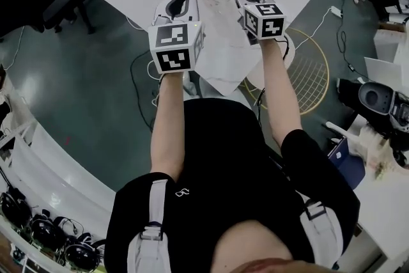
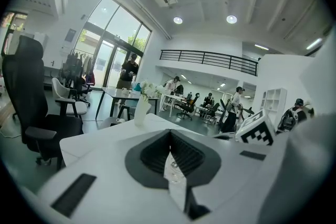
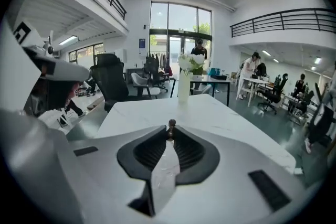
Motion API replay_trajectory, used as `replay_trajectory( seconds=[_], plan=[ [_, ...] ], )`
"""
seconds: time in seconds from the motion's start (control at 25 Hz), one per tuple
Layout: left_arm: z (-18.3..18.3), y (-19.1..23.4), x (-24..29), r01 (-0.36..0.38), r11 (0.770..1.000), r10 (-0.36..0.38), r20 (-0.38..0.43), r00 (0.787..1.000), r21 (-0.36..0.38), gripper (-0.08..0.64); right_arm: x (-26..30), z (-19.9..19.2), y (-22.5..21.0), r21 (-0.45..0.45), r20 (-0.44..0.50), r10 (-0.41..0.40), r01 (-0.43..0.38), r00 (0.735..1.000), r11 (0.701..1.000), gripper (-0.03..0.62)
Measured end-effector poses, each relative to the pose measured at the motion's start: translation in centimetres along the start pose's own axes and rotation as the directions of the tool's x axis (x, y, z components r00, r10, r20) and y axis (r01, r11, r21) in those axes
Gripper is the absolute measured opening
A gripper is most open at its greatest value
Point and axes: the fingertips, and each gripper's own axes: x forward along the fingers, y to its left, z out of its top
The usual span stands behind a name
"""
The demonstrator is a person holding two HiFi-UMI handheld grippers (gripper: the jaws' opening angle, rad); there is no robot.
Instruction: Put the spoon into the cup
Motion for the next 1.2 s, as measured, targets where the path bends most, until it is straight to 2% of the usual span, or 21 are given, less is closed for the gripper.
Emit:
replay_trajectory(
  seconds=[0.16, 0.44, 0.68, 0.84, 1.2],
  plan=[
    [0.0, 0.1, 0.0, -0.007, 1.000, 0.007, -0.004, 1.000, 0.003, 0.012, 2.0, -1.8, 0.5, 0.031, -0.053, 0.034, -0.033, 0.998, 0.999, 0.052],
    [-0.3, 0.4, 0.3, -0.012, 1.000, 0.012, -0.010, 1.000, -0.004, 0.012, 3.8, -3.2, 1.4, 0.017, -0.111, 0.064, -0.062, 0.992, 0.998, 0.054],
    [-0.1, -0.3, 0.9, -0.014, 0.998, 0.015, -0.014, 1.000, 0.064, 0.012, 4.3, -4.1, -0.3, 0.069, -0.117, 0.014, -0.006, 0.993, 0.998, 0.061],
    [-0.1, -0.8, 1.2, 0.004, 0.997, -0.003, -0.017, 1.000, 0.072, 0.012, 4.0, -5.5, -1.3, 0.082, -0.134, -0.032, 0.044, 0.991, 0.996, 0.071],
    [0.4, -1.2, 1.8, 0.014, 0.996, -0.013, -0.010, 1.000, 0.090, 0.012, 3.7, -6.3, -1.4, 0.172, -0.117, -0.010, 0.031, 0.993, 0.985, 0.154]
  ],
)
